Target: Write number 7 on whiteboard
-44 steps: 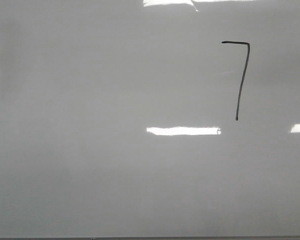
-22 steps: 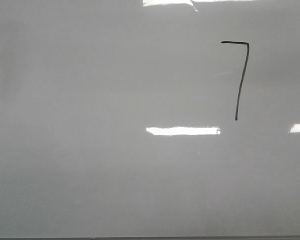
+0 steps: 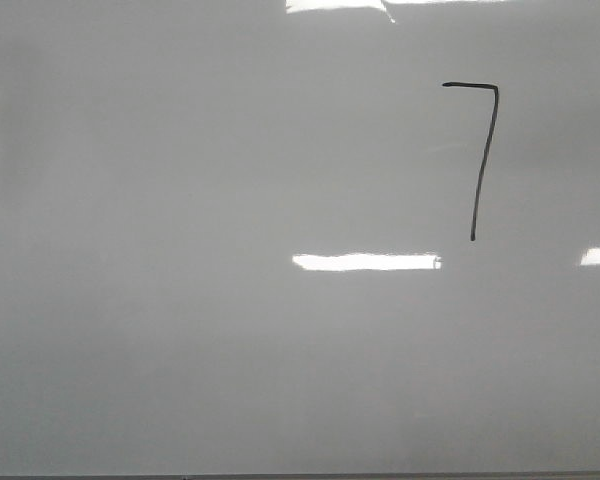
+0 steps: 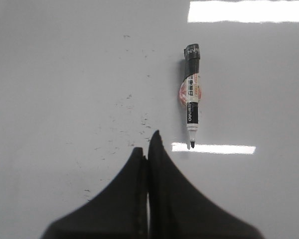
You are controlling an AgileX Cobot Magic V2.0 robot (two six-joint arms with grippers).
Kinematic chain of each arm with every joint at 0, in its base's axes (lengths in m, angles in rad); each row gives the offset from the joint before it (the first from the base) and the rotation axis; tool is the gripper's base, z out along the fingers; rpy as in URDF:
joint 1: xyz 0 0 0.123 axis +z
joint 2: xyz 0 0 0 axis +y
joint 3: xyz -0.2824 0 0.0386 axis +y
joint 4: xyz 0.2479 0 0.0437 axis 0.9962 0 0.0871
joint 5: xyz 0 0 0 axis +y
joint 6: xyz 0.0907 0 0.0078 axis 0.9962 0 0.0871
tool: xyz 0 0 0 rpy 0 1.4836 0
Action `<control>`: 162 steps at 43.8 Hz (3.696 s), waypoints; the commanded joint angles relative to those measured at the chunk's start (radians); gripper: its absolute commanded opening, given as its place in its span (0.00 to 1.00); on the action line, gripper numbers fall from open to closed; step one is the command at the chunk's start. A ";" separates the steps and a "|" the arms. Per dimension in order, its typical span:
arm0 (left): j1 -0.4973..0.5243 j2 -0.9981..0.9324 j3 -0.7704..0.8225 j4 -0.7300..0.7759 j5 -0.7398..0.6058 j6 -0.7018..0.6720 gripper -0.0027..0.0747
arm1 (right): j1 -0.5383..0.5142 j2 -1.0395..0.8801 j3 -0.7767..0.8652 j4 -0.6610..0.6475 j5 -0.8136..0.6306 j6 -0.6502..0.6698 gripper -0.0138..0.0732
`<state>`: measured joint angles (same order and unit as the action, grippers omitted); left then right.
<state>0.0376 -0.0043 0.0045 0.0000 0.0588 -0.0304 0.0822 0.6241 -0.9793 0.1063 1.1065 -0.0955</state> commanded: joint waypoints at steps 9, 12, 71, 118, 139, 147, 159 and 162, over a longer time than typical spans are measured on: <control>-0.012 -0.016 0.004 -0.008 -0.147 0.061 0.01 | -0.004 0.003 -0.021 -0.006 -0.067 -0.009 0.08; -0.014 -0.016 0.004 -0.015 -0.163 0.084 0.01 | -0.004 0.003 -0.021 -0.006 -0.067 -0.009 0.08; -0.014 -0.016 0.004 -0.015 -0.159 0.081 0.01 | -0.006 -0.249 0.311 -0.011 -0.466 -0.009 0.08; -0.014 -0.014 0.004 -0.015 -0.159 0.081 0.01 | -0.104 -0.653 1.001 -0.010 -1.072 -0.006 0.08; -0.014 -0.014 0.004 -0.015 -0.159 0.081 0.01 | -0.104 -0.654 1.001 -0.091 -1.153 0.145 0.08; -0.014 -0.014 0.004 -0.015 -0.159 0.081 0.01 | -0.086 -0.654 1.001 -0.106 -1.182 0.145 0.08; -0.014 -0.014 0.004 -0.015 -0.159 0.081 0.01 | -0.073 -0.654 1.001 -0.112 -1.209 0.145 0.08; -0.014 -0.014 0.004 -0.015 -0.159 0.081 0.01 | -0.086 -0.654 1.001 -0.112 -1.226 0.145 0.08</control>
<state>0.0315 -0.0043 0.0045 -0.0066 -0.0159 0.0503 0.0134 -0.0105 0.0266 0.0000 -0.0126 0.0490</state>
